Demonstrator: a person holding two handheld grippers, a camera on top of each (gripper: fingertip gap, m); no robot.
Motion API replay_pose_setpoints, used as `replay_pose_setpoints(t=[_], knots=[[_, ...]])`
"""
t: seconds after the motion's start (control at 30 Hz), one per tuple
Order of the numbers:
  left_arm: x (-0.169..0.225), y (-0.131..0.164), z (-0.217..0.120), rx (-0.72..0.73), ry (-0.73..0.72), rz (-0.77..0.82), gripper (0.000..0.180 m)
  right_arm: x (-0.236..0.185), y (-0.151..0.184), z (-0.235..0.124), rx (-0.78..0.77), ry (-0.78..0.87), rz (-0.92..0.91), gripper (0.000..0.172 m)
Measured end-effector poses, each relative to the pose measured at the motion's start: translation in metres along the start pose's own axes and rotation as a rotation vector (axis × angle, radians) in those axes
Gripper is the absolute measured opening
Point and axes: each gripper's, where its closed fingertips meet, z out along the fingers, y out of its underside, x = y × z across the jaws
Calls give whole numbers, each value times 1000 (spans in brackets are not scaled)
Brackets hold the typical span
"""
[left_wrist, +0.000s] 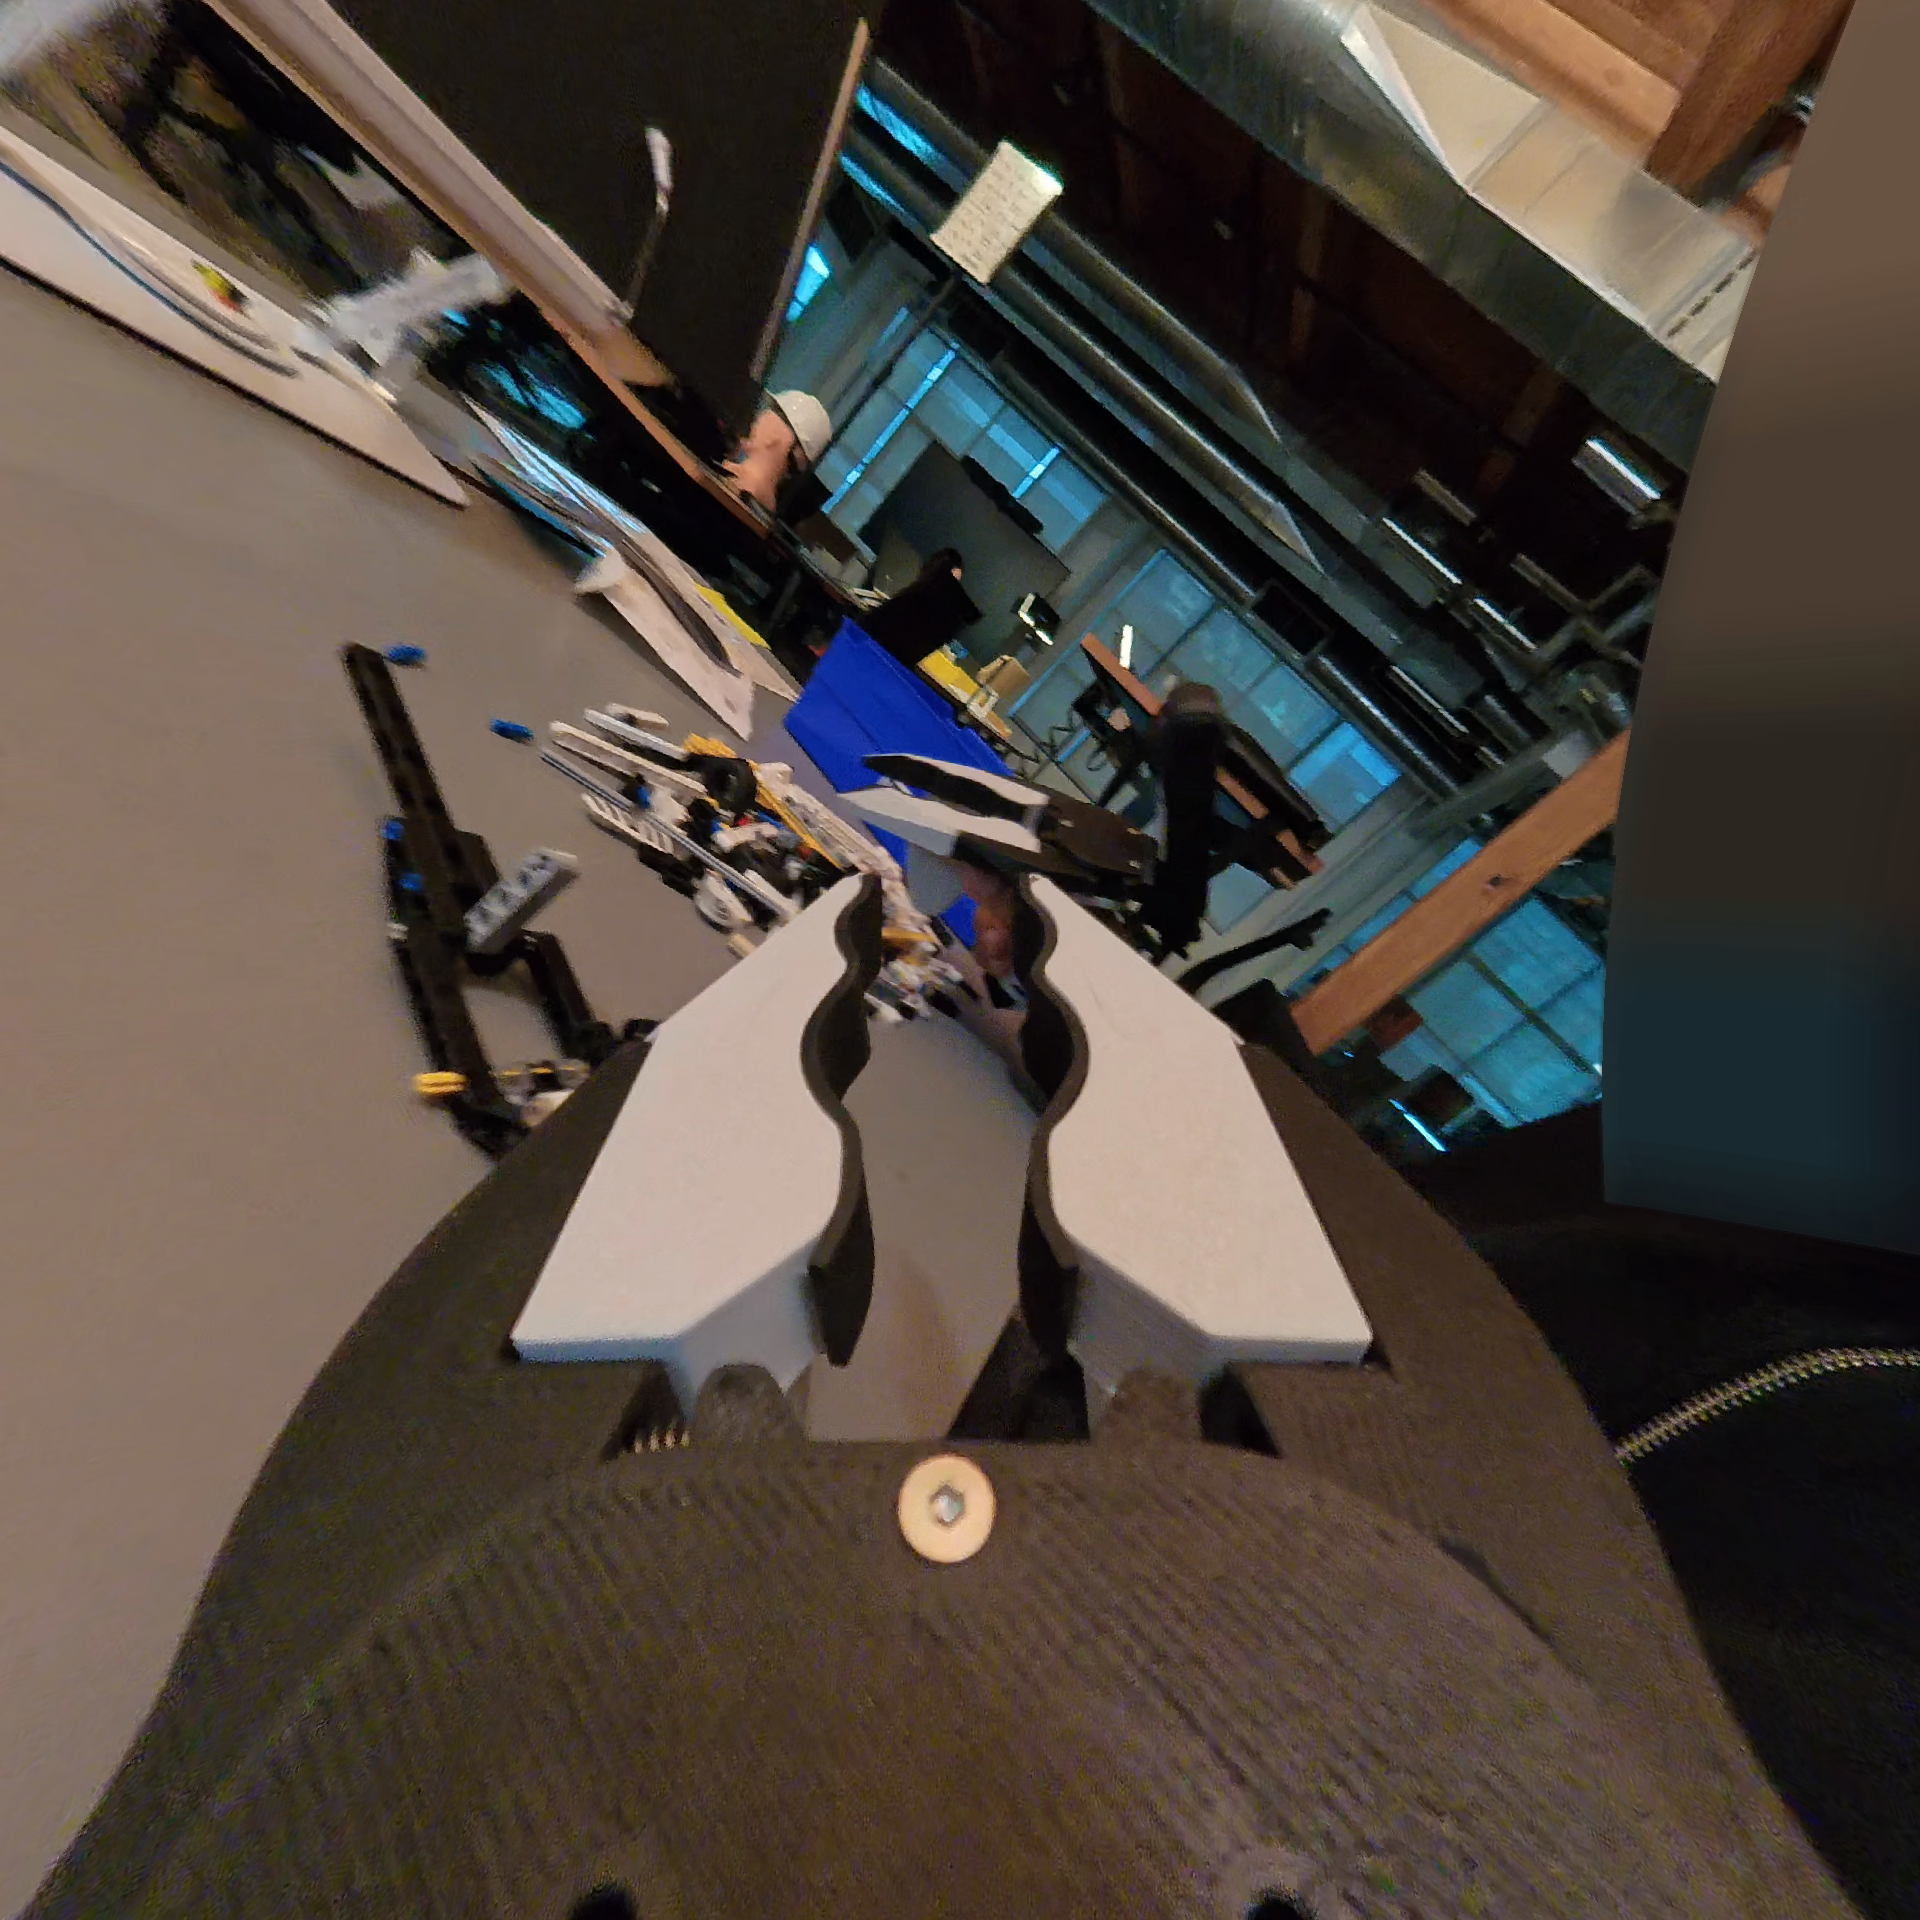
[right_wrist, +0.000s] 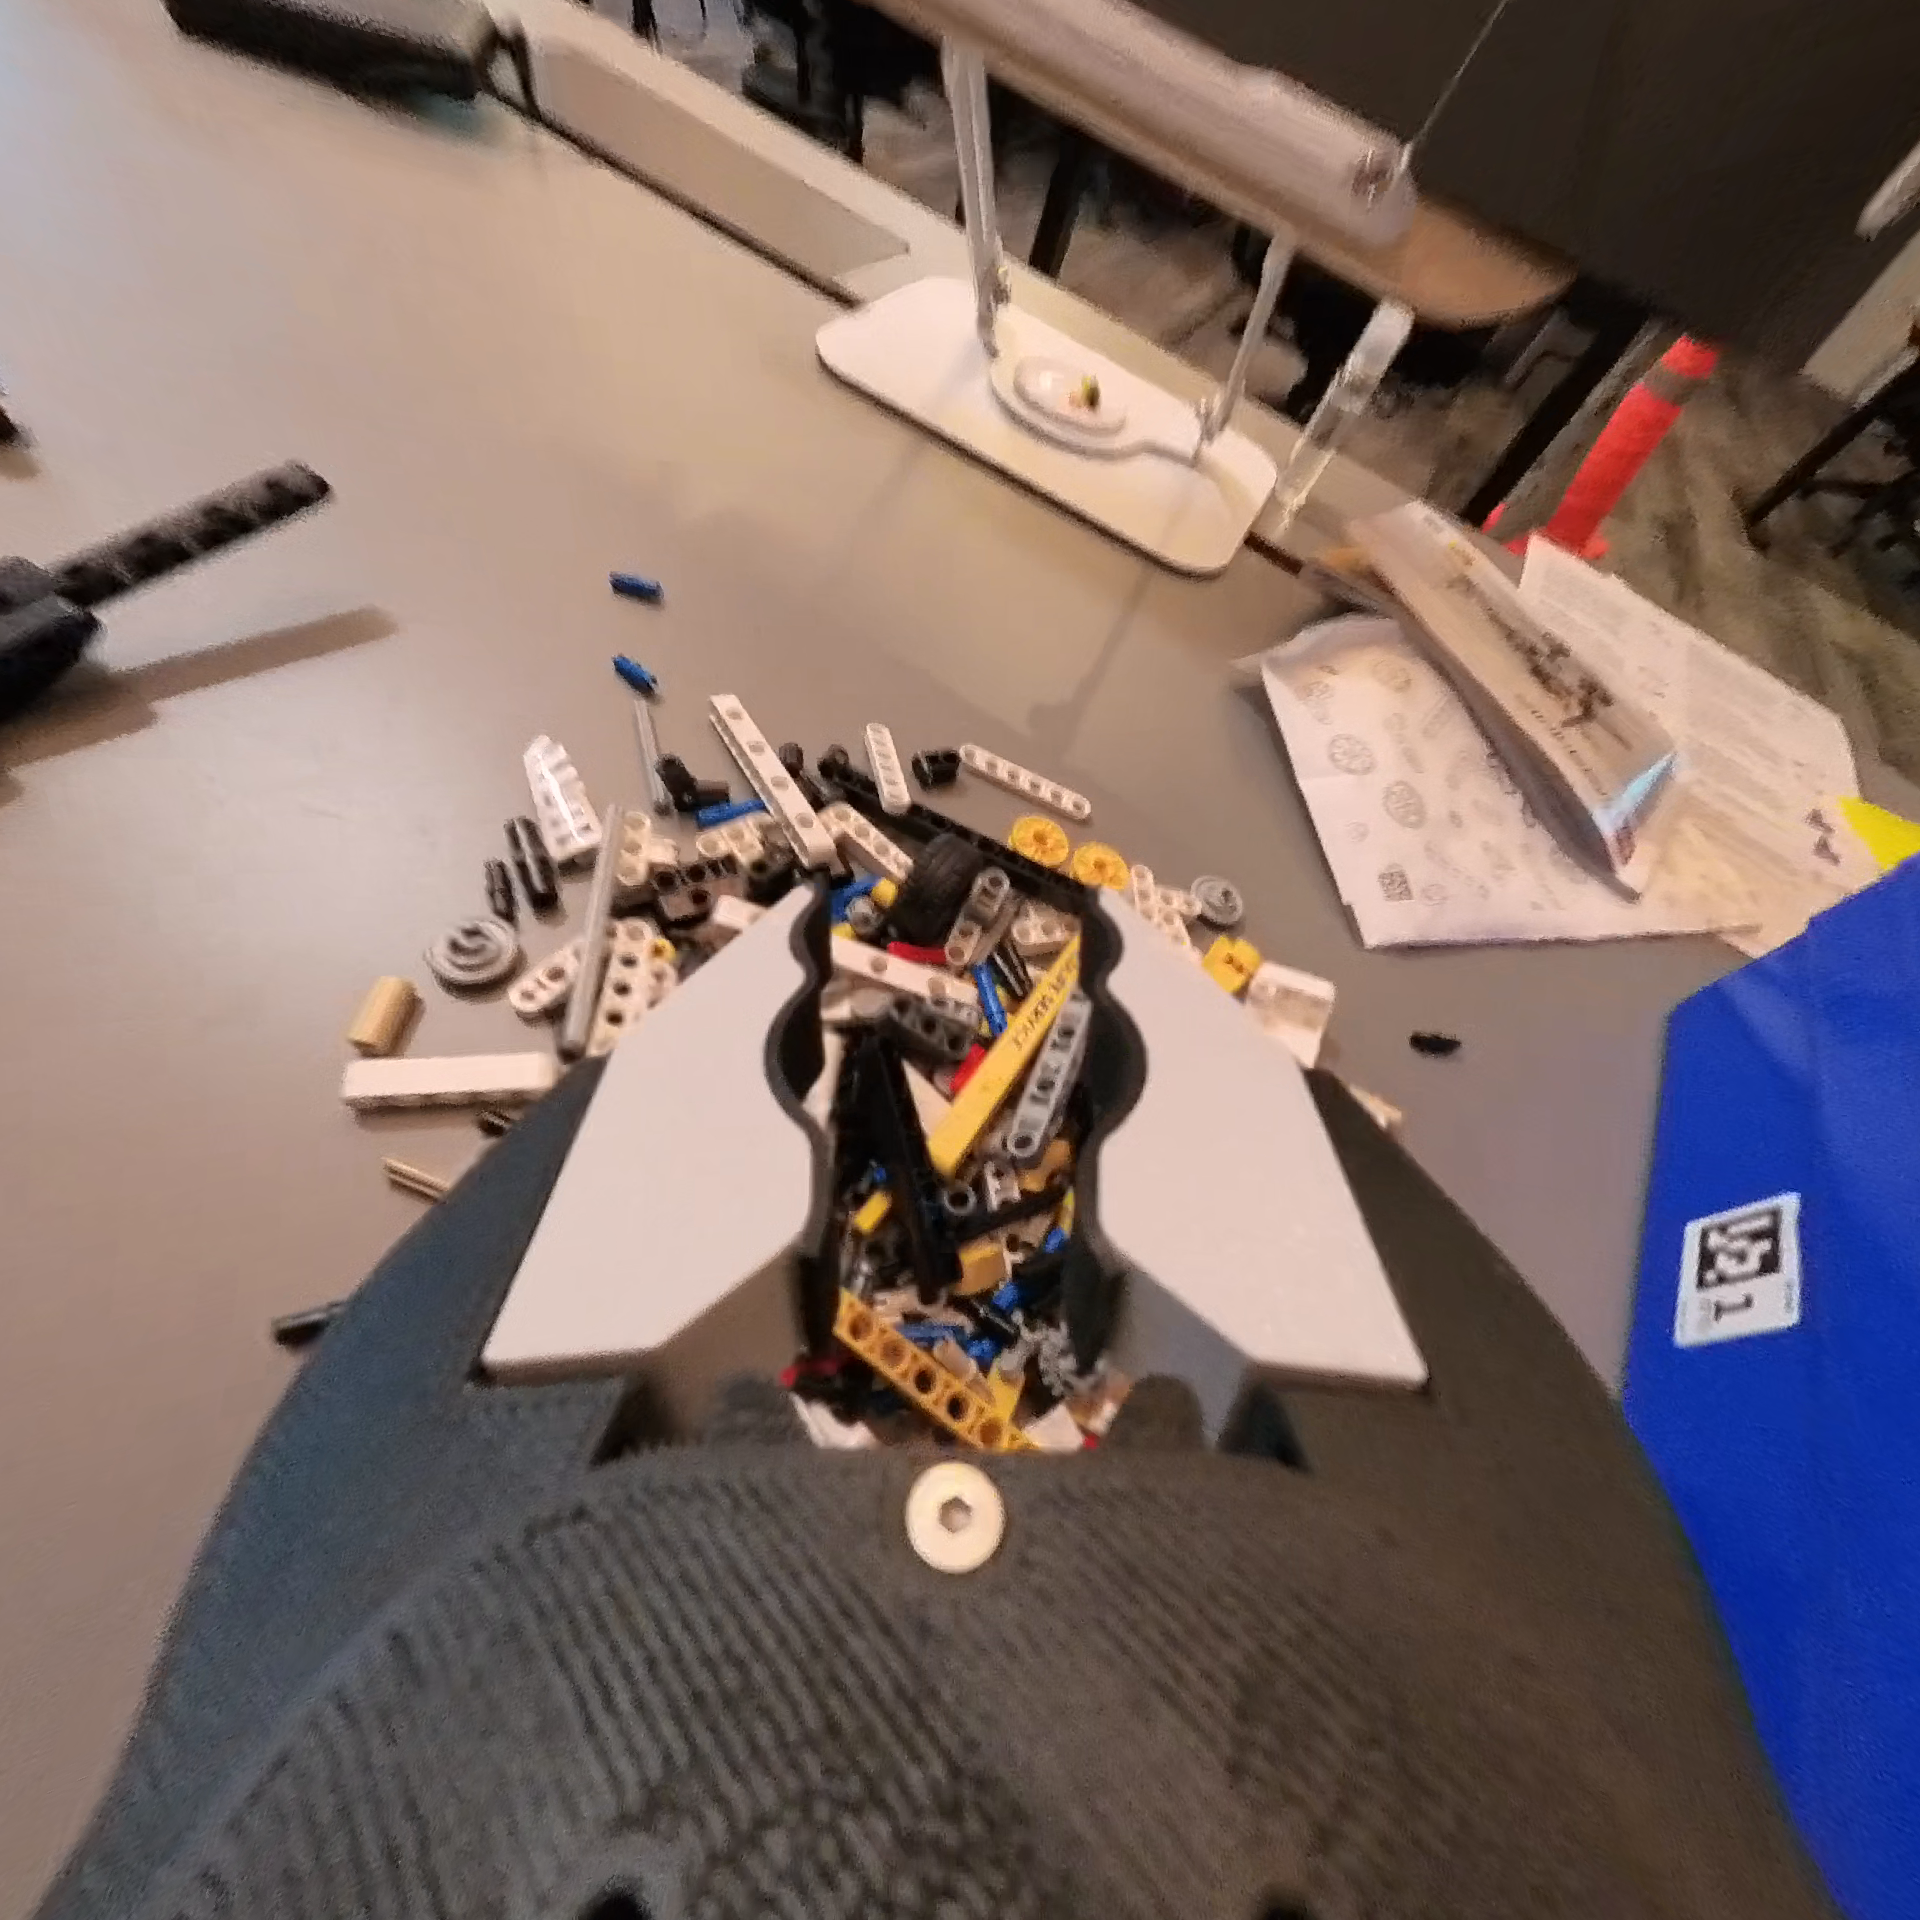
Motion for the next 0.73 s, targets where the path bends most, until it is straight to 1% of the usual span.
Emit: replay_pose_setpoints(t=[0.07, 0.13, 0.23, 0.3, 0.4, 0.5, 0.57, 0.73], knots=[[-10, -10, -8, 27, -56, 33, 22, -10, -19, -8, 100, -28, 0, 43], [-20, -22, -16, 63, -114, 61, 21, -31, -41, -18, 218, -100, 21, 39], [-32, -31, -24, 96, -206, 125, 21, -84, -67, -32, 357, -312, 104, 38], [-40, -31, -25, 103, -264, 172, 20, -119, -75, -40, 405, -454, 142, 38], [-45, -25, -23, 85, -295, 217, 20, -152, -74, -42, 425, -535, 111, 37], [-45, -21, -20, 74, -286, 230, 20, -170, -65, -41, 397, -579, 72, 38], [-43, -22, -20, 83, -259, 217, 20, -172, -65, -43, 404, -590, 67, 36], [-46, -30, -29, 152, -173, 80, 23, -163, -70, -48, 452, -638, 157, 28]])
